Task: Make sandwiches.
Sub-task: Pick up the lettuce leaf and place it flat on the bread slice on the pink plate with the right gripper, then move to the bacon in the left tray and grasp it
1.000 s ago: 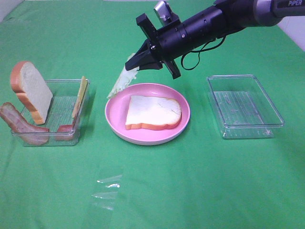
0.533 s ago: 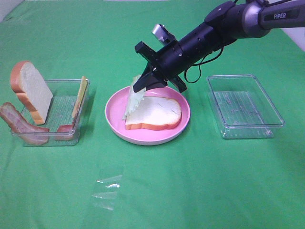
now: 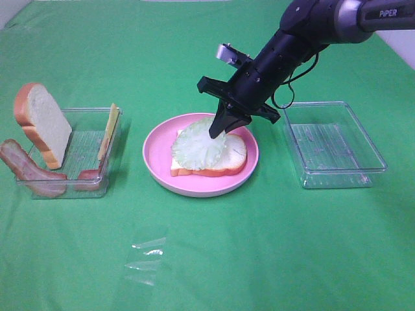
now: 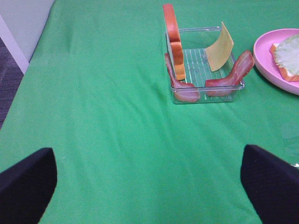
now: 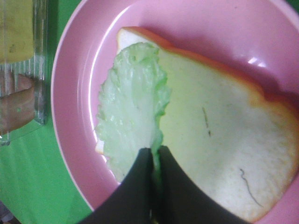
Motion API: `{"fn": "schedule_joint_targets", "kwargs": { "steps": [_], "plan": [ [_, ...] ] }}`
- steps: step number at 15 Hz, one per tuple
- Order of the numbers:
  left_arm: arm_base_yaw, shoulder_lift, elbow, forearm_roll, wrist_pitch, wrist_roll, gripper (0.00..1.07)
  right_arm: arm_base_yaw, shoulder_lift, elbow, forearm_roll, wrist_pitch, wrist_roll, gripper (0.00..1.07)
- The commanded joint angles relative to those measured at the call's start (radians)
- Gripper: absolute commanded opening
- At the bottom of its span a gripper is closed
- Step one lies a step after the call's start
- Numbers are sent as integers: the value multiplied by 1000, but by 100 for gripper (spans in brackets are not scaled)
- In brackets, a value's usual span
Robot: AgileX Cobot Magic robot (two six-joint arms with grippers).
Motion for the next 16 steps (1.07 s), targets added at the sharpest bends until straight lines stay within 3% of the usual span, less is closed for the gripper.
{"fn": "schedule_joint_targets", "kwargs": {
  "steps": [1, 4, 5, 7, 8, 14, 16],
  "plan": [
    [0, -14, -1, 2, -13, 3, 102, 1, -18, -3, -49, 0, 23, 0],
    [0, -14, -1, 2, -13, 3, 102, 1, -22, -3, -50, 0, 37, 4],
    [0, -14, -1, 2, -13, 3, 102, 1, -26, -3, -65, 1, 41, 23],
    [0, -14, -1, 2, -13, 3, 102, 1, -57, -3, -121, 8, 47, 82],
    [0, -14, -1, 2, -13, 3, 102, 1, -74, -3, -157, 9, 46, 96],
    [0, -14, -1, 2, -13, 3, 102, -4, -212, -3, -432, 58, 113, 96],
    [0, -14, -1, 2, -13, 3, 102, -54, -225, -3, -516, 112, 167, 96]
  ]
}}
